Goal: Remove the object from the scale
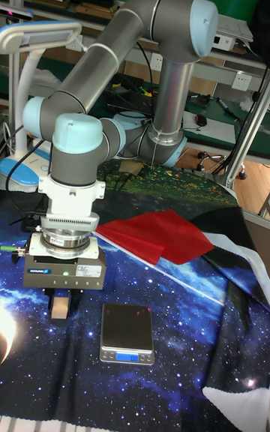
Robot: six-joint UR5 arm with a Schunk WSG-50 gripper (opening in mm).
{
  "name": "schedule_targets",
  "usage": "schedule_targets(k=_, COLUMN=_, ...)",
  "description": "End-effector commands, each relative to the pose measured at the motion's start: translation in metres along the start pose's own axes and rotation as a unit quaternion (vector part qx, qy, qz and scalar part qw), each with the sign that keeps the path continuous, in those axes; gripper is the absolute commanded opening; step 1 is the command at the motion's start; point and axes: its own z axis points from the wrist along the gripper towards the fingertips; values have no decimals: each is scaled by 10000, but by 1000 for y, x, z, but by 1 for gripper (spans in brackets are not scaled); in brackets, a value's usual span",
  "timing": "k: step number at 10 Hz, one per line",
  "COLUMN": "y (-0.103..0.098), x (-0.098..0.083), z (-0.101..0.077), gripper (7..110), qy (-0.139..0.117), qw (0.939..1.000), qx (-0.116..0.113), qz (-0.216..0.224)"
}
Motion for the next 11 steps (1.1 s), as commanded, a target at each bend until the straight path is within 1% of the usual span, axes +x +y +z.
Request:
schedule_targets(k=1, y=3, x=-1, z=1, gripper=7, qy=-24, qw=10000, qx=-87, qz=-22)
schedule_targets(k=6, y=2, x=-1, z=3, gripper=7, qy=-6, qw=9999, qx=-67, qz=-97)
schedule_targets(k=7, y=2, x=1, z=3, gripper=7, qy=25, qw=9999, qx=-72, qz=-135)
schedule_targets(k=8, y=4, x=6, z=2, gripper=7, qy=119, qw=9996, qx=-117, qz=-235)
schedule_targets(k=9, y=5, x=6, z=1, gripper=22, qy=120, qw=9989, qx=-150, qz=-428)
schedule_targets(k=10, y=7, x=6, z=0, gripper=22, qy=127, qw=9984, qx=-198, qz=-510)
schedule_targets(k=11, y=7, x=9, z=-1, gripper=66, qy=171, qw=9980, qx=-207, qz=-564)
